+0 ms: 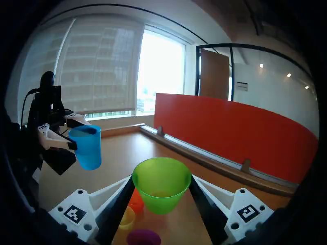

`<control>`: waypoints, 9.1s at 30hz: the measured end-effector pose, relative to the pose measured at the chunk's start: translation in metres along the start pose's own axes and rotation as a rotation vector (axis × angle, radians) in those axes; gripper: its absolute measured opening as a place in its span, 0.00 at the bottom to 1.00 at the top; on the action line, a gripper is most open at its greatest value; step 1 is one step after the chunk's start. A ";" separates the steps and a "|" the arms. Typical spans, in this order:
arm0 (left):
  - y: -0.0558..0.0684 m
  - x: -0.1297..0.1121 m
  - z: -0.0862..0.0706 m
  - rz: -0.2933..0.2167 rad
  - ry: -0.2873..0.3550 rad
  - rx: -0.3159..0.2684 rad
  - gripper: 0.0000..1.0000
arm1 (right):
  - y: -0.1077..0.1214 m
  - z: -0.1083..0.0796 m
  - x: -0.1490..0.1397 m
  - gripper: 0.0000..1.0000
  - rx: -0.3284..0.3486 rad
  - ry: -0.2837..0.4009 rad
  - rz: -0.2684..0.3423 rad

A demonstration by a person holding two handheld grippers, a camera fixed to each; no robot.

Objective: Pour water

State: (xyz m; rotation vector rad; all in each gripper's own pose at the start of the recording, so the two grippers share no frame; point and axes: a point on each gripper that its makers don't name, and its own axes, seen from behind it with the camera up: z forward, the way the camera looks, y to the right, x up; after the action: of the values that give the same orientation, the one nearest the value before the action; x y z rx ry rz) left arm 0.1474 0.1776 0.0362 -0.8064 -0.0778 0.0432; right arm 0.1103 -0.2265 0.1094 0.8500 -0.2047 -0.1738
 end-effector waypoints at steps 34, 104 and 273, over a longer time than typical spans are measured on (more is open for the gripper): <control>-0.010 0.008 0.004 -0.006 0.023 0.019 0.86 | -0.017 -0.006 0.032 0.93 0.038 0.153 0.006; -0.025 0.043 0.019 0.213 0.040 0.051 0.86 | -0.080 -0.018 -0.006 0.92 0.243 0.052 0.002; 0.026 0.078 0.036 1.065 0.006 0.029 0.86 | -0.122 -0.016 0.016 0.92 0.344 0.079 -0.021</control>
State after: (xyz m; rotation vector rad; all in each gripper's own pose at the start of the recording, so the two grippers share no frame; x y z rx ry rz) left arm 0.2219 0.2266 0.0460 -0.7428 0.3659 1.0436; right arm 0.1214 -0.2972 0.0083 1.1993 -0.1534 -0.1260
